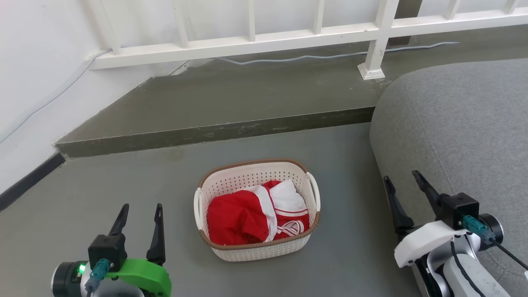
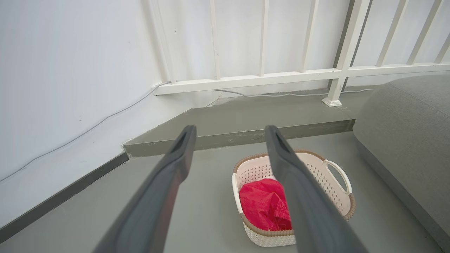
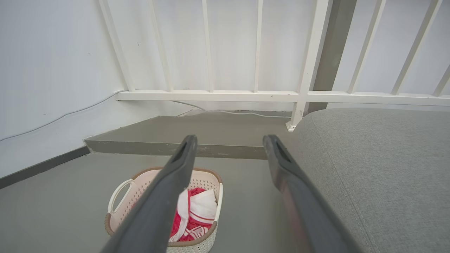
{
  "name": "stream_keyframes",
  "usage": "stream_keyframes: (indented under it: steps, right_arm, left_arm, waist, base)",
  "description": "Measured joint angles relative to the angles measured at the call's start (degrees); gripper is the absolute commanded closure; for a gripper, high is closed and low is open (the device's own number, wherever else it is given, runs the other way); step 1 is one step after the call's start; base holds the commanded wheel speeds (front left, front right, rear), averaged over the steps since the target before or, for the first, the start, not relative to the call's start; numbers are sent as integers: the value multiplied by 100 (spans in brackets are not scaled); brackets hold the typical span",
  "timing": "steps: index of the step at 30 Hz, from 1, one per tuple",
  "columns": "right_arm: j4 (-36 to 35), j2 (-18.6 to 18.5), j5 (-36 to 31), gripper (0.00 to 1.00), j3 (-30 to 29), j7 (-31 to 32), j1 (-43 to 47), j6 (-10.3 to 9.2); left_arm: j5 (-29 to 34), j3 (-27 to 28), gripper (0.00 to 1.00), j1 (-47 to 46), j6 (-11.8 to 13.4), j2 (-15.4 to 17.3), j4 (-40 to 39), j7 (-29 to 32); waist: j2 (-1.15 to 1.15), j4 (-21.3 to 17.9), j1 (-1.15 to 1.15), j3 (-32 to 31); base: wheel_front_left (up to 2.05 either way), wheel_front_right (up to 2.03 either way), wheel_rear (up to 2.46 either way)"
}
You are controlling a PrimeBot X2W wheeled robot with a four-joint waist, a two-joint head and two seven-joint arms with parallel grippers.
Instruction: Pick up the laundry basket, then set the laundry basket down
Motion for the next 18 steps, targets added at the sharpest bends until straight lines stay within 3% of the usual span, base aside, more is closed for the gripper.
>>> stream_keyframes:
  steps: [18]
  right_arm:
    - [67,33,-7,0,-101,0,1,-40]
  left_arm:
    - [-19,80,0,2,-1,-99,71,0]
  waist:
    - [0,7,0,26]
  base:
    - [0,0,0]
